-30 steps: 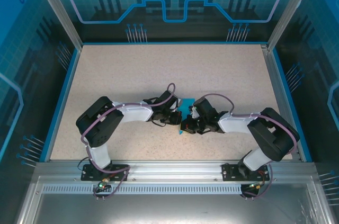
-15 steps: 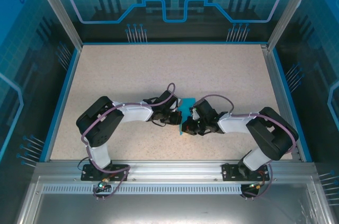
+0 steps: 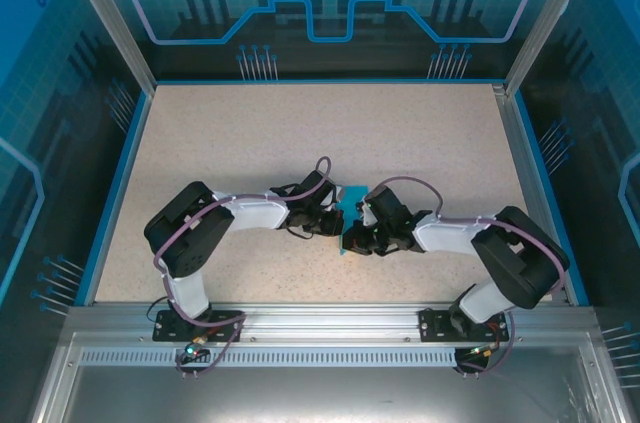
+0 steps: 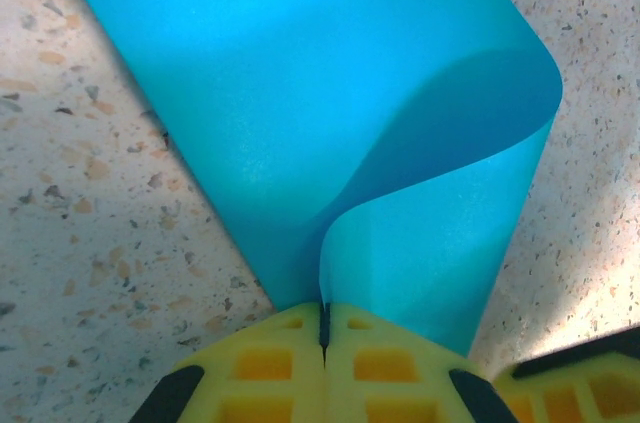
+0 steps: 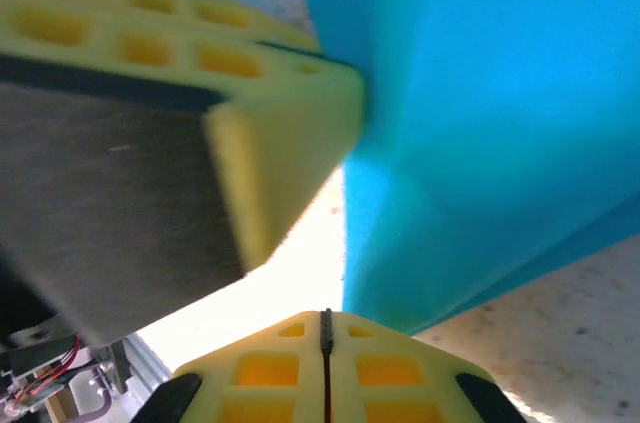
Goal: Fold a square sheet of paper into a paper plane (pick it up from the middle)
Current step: Third fold the triangle at the center of the table.
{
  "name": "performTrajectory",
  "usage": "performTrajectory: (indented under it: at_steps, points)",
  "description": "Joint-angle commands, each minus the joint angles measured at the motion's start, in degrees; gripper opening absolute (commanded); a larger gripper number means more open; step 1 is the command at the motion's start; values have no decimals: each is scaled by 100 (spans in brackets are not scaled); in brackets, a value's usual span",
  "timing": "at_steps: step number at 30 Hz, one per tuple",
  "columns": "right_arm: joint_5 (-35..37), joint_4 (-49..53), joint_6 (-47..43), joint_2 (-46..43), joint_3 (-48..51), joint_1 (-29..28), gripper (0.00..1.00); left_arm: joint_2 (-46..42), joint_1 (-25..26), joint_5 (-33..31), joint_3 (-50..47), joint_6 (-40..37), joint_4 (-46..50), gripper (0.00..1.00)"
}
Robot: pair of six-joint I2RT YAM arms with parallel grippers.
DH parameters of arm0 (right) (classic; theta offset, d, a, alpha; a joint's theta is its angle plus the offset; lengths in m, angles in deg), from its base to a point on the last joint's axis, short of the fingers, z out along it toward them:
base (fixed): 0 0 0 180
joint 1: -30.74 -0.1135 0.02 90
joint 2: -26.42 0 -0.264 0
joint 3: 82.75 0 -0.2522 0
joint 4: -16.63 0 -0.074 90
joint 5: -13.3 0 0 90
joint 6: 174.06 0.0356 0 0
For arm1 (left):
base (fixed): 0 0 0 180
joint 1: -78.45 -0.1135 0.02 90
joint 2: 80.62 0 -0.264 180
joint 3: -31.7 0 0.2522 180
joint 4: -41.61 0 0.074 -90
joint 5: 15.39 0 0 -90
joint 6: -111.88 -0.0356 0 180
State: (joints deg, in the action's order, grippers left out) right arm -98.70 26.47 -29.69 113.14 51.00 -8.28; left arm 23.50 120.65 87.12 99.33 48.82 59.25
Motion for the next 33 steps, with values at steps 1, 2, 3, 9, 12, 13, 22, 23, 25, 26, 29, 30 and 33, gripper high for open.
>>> performTrajectory:
  at_steps: [1,2,3,9,12,13,22,23,25,26,29,30,33]
  points:
    - [-224,33,-85,10,-189,-137,7,197,1,58,-148,-14,267,0]
    - [-194,32,-83,84,-204,-145,6,199,-2,58,-139,-12,266,0]
    - [-178,21,-52,161,-208,-146,6,199,-7,75,-139,-2,255,0]
    - [29,88,-51,469,-79,-158,6,166,3,69,-152,-7,273,0]
    - [-70,-199,40,619,141,-167,5,153,-5,63,-156,-13,275,0]
    - [-93,-235,55,635,147,-158,5,153,2,60,-152,-17,271,0]
    - [-279,202,-109,-320,-27,329,7,147,0,41,-166,-21,311,0]
    - [-325,215,-168,-381,-39,420,7,153,0,34,-157,-18,312,0]
    - [-455,209,-291,-349,-95,577,7,153,6,40,-157,-21,289,0]
    - [-547,152,-275,-283,-106,651,7,170,-3,48,-144,-14,297,0]
    - [-751,-200,-81,-77,-39,795,7,180,1,56,-131,-21,304,0]
    - [-796,-350,10,-15,-10,832,7,179,1,50,-123,-30,319,0]
    - [-818,-395,34,85,-42,858,7,166,-1,38,-87,-76,388,0]
